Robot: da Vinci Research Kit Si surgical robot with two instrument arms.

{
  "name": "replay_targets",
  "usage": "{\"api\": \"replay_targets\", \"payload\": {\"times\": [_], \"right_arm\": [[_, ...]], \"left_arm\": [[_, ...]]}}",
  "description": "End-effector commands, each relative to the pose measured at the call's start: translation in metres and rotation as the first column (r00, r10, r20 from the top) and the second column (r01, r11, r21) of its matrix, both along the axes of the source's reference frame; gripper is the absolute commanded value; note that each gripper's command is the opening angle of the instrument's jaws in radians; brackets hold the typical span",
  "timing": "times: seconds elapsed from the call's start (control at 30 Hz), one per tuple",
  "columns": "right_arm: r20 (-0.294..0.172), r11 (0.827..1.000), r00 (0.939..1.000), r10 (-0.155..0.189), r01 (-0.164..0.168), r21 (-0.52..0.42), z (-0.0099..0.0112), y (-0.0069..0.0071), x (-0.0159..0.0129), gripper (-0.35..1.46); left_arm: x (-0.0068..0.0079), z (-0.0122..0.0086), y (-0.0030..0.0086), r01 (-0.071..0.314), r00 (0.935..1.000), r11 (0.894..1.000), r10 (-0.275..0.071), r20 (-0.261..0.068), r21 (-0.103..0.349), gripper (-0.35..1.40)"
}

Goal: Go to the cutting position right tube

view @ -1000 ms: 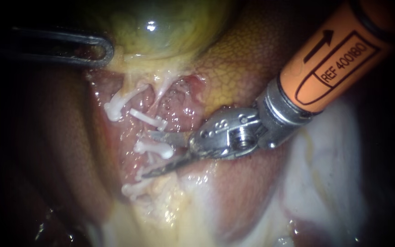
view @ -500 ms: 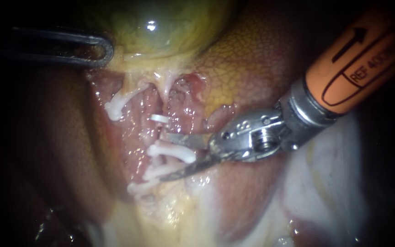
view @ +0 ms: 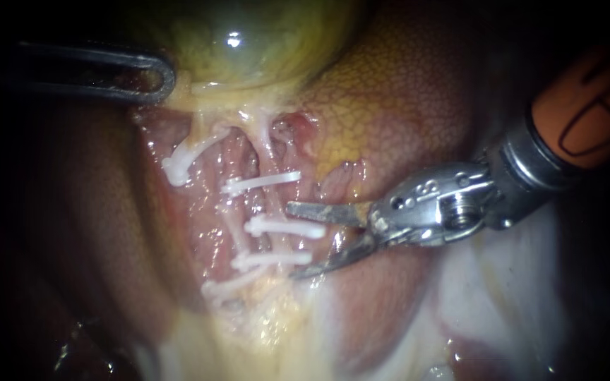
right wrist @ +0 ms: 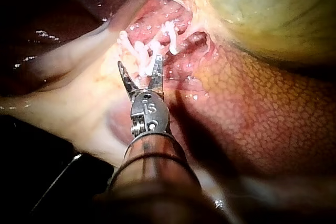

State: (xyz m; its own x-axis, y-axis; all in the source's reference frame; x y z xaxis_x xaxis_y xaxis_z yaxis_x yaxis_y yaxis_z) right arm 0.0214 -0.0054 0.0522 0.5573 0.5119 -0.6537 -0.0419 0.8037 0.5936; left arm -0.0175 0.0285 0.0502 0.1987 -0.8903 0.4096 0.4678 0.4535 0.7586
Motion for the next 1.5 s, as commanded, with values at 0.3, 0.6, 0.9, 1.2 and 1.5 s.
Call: {"api": "replay_targets", "payload": {"times": [0.3, 0.6, 0.9, 1.2, 1.5], "right_arm": [[0.042, 0.971, 0.9976, 0.055, -0.063, 0.232, 0.0022, 0.0009, -0.0005, 1.10], [0.029, 0.929, 0.9970, 0.072, -0.077, 0.363, 0.0058, 0.0018, 0.0001, 1.08], [-0.063, 0.898, 0.9969, 0.046, -0.013, 0.440, 0.0085, 0.0011, 0.0017, 1.10], [-0.255, 0.887, 0.9664, 0.036, 0.087, 0.454, 0.0087, 0.0014, 0.0041, 1.10], [-0.380, 0.909, 0.9233, 0.059, 0.108, 0.402, 0.0090, 0.0018, 0.0060, 1.03]], "left_arm": [[0.0000, 0.0000, 0.0000, 0.000, 1.0000, 1.000, 0.000, 0.000, 0.000, -0.35], [0.0000, 0.0000, 0.0000, 0.000, 1.0000, 1.000, 0.000, 0.000, 0.000, -0.35], [0.0000, 0.0000, 0.0000, 0.000, 1.0000, 1.000, 0.000, 0.000, 0.000, -0.35], [0.0000, 0.0000, 0.0000, 0.000, 1.0000, 1.000, 0.000, 0.000, 0.000, -0.35], [-0.0001, 0.0000, 0.0000, 0.001, 1.0000, 1.000, -0.001, 0.000, 0.000, -0.35]]}}
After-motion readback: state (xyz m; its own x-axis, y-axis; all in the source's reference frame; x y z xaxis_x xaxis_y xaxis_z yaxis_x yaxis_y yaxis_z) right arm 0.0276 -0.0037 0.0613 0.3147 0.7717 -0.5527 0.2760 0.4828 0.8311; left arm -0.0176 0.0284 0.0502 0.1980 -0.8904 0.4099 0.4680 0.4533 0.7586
